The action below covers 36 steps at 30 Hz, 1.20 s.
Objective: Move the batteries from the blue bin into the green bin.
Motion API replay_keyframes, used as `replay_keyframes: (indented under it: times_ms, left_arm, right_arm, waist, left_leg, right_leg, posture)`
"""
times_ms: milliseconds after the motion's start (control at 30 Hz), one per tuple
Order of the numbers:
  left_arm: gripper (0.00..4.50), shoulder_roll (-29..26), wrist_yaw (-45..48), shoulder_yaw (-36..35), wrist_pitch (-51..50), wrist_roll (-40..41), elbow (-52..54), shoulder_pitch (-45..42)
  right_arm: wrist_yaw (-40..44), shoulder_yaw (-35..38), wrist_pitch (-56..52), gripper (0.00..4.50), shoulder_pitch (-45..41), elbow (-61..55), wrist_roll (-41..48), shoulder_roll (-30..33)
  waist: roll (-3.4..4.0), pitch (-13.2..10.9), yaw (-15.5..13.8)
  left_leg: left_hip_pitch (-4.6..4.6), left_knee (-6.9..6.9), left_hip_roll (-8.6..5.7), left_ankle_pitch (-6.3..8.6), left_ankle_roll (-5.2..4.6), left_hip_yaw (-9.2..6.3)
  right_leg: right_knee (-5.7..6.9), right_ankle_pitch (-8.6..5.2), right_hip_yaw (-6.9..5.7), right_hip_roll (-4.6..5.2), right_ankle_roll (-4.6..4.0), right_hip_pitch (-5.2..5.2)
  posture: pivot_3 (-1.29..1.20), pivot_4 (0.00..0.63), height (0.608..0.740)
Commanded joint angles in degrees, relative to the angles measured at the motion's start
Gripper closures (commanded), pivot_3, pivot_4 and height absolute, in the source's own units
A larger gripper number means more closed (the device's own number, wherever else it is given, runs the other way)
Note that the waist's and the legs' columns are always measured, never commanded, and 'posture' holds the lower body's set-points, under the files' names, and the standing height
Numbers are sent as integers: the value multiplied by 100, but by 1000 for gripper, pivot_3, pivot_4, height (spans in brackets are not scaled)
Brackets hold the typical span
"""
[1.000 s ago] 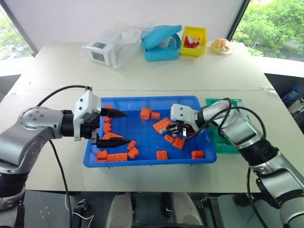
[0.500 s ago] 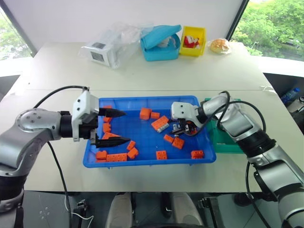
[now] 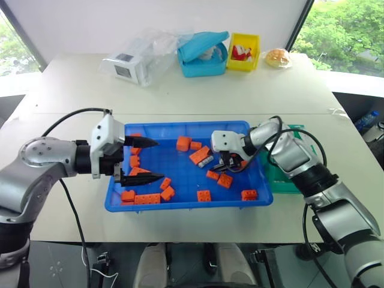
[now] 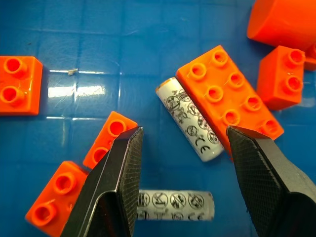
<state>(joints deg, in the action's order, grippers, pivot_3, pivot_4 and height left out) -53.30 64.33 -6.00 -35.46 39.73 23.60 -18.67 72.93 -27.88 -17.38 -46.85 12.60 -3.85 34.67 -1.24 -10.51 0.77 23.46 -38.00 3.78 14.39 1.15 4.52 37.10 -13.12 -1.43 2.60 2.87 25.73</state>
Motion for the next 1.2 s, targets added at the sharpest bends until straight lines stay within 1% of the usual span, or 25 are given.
replay_keyframes:
  times_ms: [33, 300, 567, 800, 833, 867, 900, 933, 1000, 1100, 1200]
  left_arm:
    - [0, -43, -14, -161, 58, 27, 65, -129]
    - [0, -47, -40, -149, 28, 33, 53, -205]
    - [0, -27, -61, -129, 45, 14, 39, -242]
    - [0, -5, -54, -107, 67, -4, 52, -244]
    - [0, -7, -48, -103, 68, -5, 53, -250]
    - [0, -11, -42, -102, 64, -2, 56, -255]
    - [0, -16, -33, -100, 61, 1, 57, -259]
    - [0, -19, -27, -99, 59, 3, 58, -261]
    - [0, -28, -4, -97, 62, 2, 52, -258]
    - [0, -22, 73, -60, 84, -20, -50, -280]
    - [0, 38, 111, -4, 76, -9, -96, -305]
  right_arm:
    - [32, 30, 143, 1773, 59, -20, -69, -11]
    - [24, 112, 124, 1773, 216, -205, -74, 46]
    - [-69, 306, 60, 1773, 115, -317, -45, 85]
    - [-68, 105, 276, 1773, 167, 108, -216, -44]
    - [-26, 69, 306, 2288, 187, 148, -224, -66]
    - [9, 48, 325, 2570, 204, 168, -226, -81]
    - [42, 44, 314, 3053, 217, 163, -218, -97]
    - [62, 49, 305, 3628, 223, 157, -214, -107]
    - [119, 97, 195, 4480, 223, 87, -160, -125]
    - [299, 373, -448, 4474, 168, -355, 195, -83]
    - [297, 769, -1091, 4474, 29, -768, 523, 78]
  waist:
    - [0, 0, 0]
    - [0, 0, 1]
    - [0, 0, -2]
    - [-1, 1, 2]
    - [-1, 1, 2]
    - [-1, 1, 3]
    - [-1, 1, 2]
    - [-1, 1, 2]
    - [-1, 1, 2]
    - [-1, 1, -1]
    - [0, 0, -4]
  left_leg:
    - [0, 0, 0, 0, 0, 0]
    - [-1, 0, 0, 0, 0, 0]
    - [-1, 0, 0, 0, 0, 0]
    - [-1, 0, 0, 0, 0, 0]
    - [-2, 0, 0, 0, 0, 0]
    - [-3, 0, 0, 0, 0, 0]
    - [-4, 0, 0, 0, 0, 0]
    - [-4, 0, 0, 0, 0, 0]
    - [-4, 0, 0, 0, 0, 0]
    - [-5, 0, 0, 0, 0, 0]
    - [-4, 0, 0, 0, 0, 0]
  right_leg:
    - [0, 0, 0, 0, 0, 0]
    - [0, 0, 0, 0, 0, -1]
    - [1, 0, 0, 0, 0, -1]
    - [1, 0, 0, 0, 0, -1]
    - [0, 0, 0, 0, 0, -1]
    - [0, 0, 0, 0, 0, -2]
    - [0, 0, 0, 0, 0, -3]
    - [1, 0, 0, -1, 0, -3]
    - [1, 0, 0, -1, 0, -4]
    - [1, 0, 0, 0, 0, -5]
    - [1, 0, 0, 0, 0, -4]
  posture:
    - [0, 150, 736]
    - [0, 150, 736]
    - [0, 150, 736]
    - [0, 150, 736]
    - [0, 150, 736]
    - [0, 150, 736]
    - [0, 150, 736]
    - [0, 150, 736]
    - [0, 150, 736]
    - [0, 150, 736]
    - [0, 150, 736]
